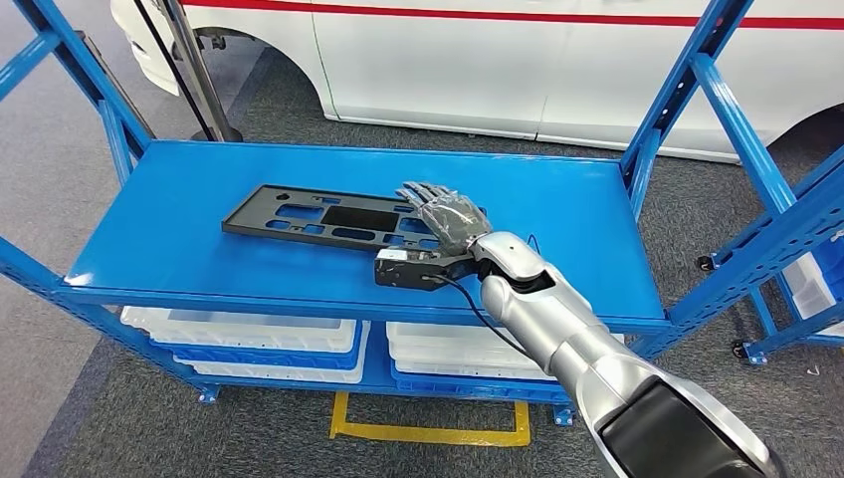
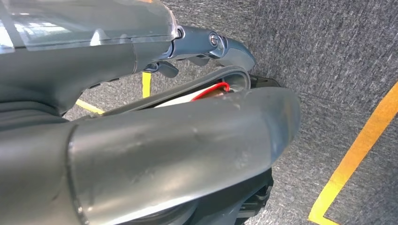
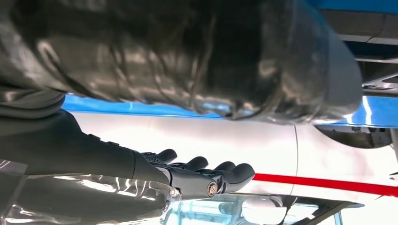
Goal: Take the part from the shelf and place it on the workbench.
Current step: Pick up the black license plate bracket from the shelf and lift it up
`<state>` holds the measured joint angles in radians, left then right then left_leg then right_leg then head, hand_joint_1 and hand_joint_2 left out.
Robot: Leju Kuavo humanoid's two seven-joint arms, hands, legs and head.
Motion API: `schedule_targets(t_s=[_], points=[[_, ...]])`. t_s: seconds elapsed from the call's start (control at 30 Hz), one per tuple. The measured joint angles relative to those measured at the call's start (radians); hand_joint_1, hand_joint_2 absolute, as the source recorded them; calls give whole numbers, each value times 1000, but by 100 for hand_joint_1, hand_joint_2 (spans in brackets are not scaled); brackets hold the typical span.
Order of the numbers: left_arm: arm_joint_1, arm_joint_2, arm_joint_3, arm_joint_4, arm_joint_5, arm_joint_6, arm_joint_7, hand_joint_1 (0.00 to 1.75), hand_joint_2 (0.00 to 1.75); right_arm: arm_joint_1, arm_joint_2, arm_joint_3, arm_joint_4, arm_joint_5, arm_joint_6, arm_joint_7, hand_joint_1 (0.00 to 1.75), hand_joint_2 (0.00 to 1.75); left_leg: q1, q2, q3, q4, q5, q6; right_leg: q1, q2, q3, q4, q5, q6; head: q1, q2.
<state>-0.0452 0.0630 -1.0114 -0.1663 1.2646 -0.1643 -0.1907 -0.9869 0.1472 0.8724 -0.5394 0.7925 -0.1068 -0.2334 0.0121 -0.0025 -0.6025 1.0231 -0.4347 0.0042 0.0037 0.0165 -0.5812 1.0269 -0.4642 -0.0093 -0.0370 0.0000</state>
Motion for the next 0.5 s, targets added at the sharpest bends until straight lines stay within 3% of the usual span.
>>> schedule_targets(t_s=[0.5], points=[[0, 0, 0, 0, 10, 2, 0, 0, 0, 44, -7, 0, -106, -52, 21, -23, 0, 0, 0, 0, 0, 0, 0, 0, 0, 0, 0, 0, 0, 0, 0, 0]])
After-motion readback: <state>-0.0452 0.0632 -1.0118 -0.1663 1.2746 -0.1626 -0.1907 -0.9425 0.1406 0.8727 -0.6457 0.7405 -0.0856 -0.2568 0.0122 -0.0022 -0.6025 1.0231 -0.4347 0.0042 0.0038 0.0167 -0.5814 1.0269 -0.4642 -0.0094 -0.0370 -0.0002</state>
